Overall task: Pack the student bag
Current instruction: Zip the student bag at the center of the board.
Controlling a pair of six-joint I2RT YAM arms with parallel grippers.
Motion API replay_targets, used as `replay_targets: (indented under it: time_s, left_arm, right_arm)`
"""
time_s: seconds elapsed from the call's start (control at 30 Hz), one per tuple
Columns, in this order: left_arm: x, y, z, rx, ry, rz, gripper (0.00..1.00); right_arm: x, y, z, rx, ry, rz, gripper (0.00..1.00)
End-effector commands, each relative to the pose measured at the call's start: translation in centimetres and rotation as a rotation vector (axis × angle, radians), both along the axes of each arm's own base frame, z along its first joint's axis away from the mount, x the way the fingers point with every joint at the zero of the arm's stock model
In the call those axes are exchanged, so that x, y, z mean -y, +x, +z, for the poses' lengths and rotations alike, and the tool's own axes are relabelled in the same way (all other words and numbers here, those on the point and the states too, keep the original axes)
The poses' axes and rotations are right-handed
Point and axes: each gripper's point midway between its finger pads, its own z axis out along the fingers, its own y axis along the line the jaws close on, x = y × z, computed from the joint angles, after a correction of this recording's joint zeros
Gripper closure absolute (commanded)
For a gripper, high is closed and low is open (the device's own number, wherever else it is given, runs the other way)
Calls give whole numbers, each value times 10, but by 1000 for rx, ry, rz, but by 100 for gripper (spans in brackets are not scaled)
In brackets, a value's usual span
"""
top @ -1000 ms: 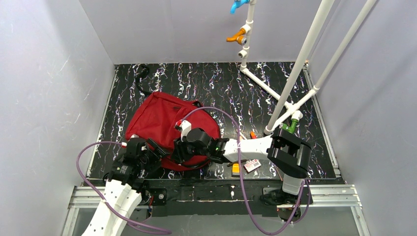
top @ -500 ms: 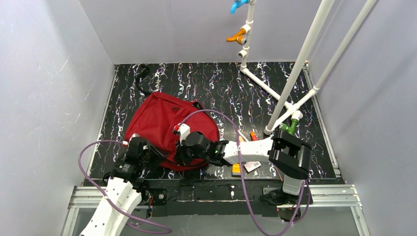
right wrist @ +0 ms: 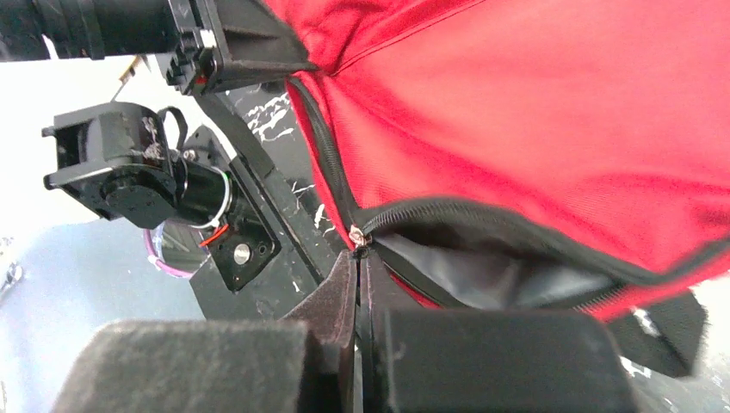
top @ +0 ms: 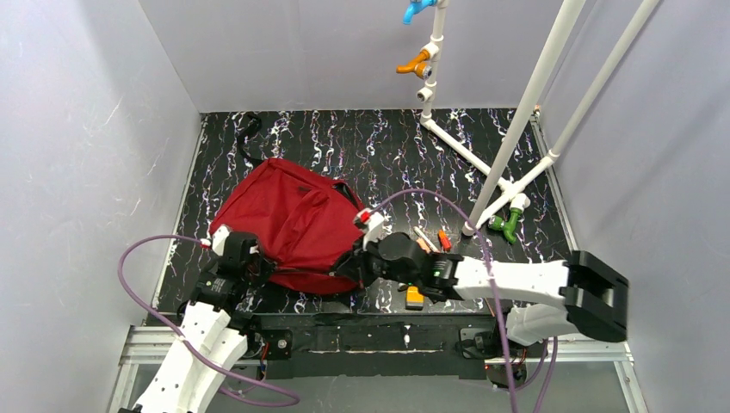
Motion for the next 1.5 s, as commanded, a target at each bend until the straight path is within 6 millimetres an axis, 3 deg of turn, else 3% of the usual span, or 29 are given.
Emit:
replay_targets:
  time_s: [0.0, 0.07, 0.2, 0.3, 0.4, 0.47, 0.53, 0.63, 0.73, 0.83, 0.9, 1.1, 1.2, 1.37, 1.47]
  left_arm:
    - [-54, -5, 8, 15, 252, 135, 100]
    - [-59, -5, 11, 30, 270, 146, 100]
    - [-60, -5, 18, 38, 274, 146, 100]
    - [-50, -6, 22, 28, 236, 101, 97]
    - [-32, -9, 35, 47, 168, 8, 57]
    - [-18, -8, 63, 114, 110, -59, 34]
    - [-3, -9, 99, 221, 53, -143, 23]
    - [35, -9, 146, 409, -40, -385, 18]
    - [87, -12, 169, 550, -175, -703, 20]
    - [126, -25, 160, 520, -385, -933, 23]
    - [130, -23, 142, 469, -377, -951, 24]
    - [140, -35, 121, 570, -52, -1186, 17]
    - [142, -35, 97, 509, 97, -1308, 17]
    - [142, -24, 58, 380, 313, -1410, 25]
    - [136, -10, 49, 314, 379, -1340, 41]
  right_arm:
    - [30, 13, 35, 26, 88, -97, 99]
    - [39, 8, 37, 24, 99, -92, 99]
    - [58, 10, 19, 13, 52, -132, 99]
    - [57, 18, 25, 24, 58, -131, 99]
    - [43, 22, 34, 37, 79, -107, 99]
    - [32, 24, 41, 35, 101, -85, 99]
    - [23, 25, 47, 27, 125, -55, 99]
    - [15, 25, 51, 5, 162, -18, 99]
    - [11, 27, 53, -41, 191, -1, 99]
    - [11, 30, 60, -66, 222, -6, 99]
    - [13, 33, 67, -73, 241, -21, 99]
    - [23, 45, 75, -106, 259, -70, 99]
    - [22, 47, 81, -133, 290, -73, 99]
    - [23, 49, 91, -143, 316, -79, 99]
    - [28, 50, 94, -142, 315, -95, 99]
